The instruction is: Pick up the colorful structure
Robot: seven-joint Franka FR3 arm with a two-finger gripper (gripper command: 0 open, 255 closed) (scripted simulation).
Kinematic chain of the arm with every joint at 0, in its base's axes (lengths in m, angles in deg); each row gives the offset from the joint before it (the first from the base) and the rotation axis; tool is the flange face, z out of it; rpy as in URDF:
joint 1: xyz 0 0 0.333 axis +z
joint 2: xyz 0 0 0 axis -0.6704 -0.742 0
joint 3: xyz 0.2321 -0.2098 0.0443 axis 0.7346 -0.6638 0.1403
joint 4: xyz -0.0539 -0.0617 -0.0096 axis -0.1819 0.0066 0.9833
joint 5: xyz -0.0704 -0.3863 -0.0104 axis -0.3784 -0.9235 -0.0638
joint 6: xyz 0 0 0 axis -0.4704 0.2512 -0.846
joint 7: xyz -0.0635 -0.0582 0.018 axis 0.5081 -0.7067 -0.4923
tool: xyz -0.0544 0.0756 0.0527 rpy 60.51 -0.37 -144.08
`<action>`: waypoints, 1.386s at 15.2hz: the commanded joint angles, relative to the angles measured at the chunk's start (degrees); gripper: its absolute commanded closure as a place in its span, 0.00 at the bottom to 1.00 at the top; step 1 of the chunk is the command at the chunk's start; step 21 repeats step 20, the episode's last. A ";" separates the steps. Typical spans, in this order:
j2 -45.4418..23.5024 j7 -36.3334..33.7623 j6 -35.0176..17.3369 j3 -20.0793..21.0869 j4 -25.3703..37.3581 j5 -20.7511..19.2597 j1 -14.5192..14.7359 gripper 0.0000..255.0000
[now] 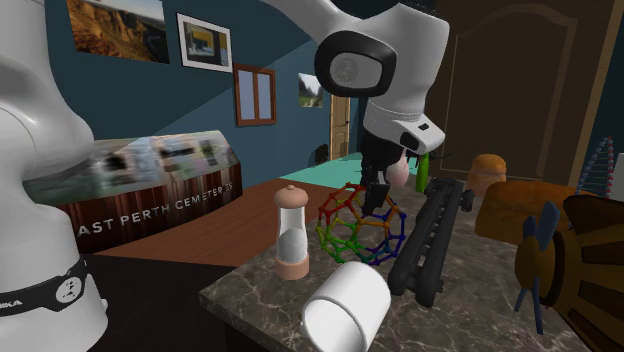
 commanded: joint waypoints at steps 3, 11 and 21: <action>0.10 0.05 0.00 0.02 -0.23 0.01 0.01 1.00; 3.15 -2.14 5.10 -0.19 2.16 -0.88 -0.23 1.00; 5.31 -4.05 9.75 -0.37 4.96 -1.56 -0.45 1.00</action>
